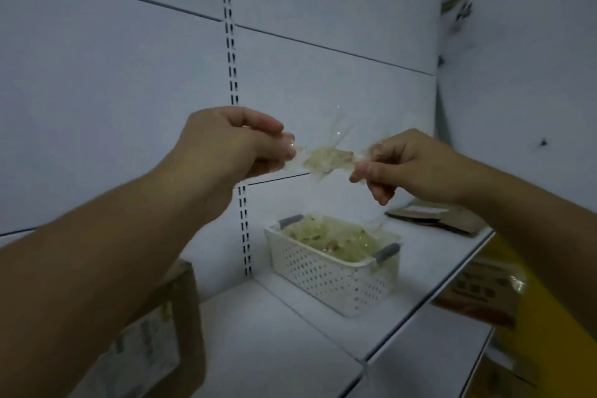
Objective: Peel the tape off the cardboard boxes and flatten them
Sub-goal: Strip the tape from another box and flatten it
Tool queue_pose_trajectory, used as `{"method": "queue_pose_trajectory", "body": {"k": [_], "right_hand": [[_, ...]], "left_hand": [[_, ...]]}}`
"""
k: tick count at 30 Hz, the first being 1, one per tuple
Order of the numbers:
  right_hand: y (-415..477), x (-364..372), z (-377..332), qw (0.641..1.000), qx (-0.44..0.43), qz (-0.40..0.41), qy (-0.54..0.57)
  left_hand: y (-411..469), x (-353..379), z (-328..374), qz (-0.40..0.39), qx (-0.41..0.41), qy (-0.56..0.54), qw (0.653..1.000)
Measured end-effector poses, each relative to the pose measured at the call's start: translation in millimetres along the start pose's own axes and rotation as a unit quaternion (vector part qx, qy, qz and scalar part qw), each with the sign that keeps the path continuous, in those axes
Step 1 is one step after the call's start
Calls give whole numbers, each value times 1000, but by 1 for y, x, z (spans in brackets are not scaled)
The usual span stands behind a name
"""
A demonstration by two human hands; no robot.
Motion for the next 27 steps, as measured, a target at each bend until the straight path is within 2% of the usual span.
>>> {"method": "queue_pose_trajectory", "body": {"k": [3,7,9,10,12,15,17,19,20,22,25,27], "right_hand": [[-4,-10,76,993,80,-80,-28],[-4,-3,170,956,211,-195,-63],[3,2,203,942,231,-216,-110],[8,4,216,941,224,-215,-132],[19,10,234,943,200,-207,-166],[25,5,240,936,217,-238,-145],[26,-11,235,942,226,-217,-120],[30,-22,220,968,162,-124,-146],[30,-18,210,973,121,-120,-155],[26,13,196,963,72,-193,-177],[28,49,198,936,84,-257,-224],[33,56,202,930,94,-268,-233]], "left_hand": [[21,46,-59,20,-91,5,996],[30,89,-134,-15,-204,52,977],[34,101,-157,-38,-235,88,967],[36,105,-165,-55,-233,129,962],[41,113,-177,-112,-177,271,940],[40,130,-184,-206,-86,453,863],[40,136,-187,-237,-82,483,839],[39,138,-188,-259,-91,489,828],[39,138,-189,-264,-94,491,825],[38,138,-188,-272,-90,501,817],[33,139,-187,-286,-80,516,803],[30,135,-181,-267,-53,491,828]]}}
Point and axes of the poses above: each hand's wrist, its own y-axis towards the middle knuckle, its own x-axis out of the palm, z = x × y, the point moved 5 cm from there along y, towards the middle knuckle
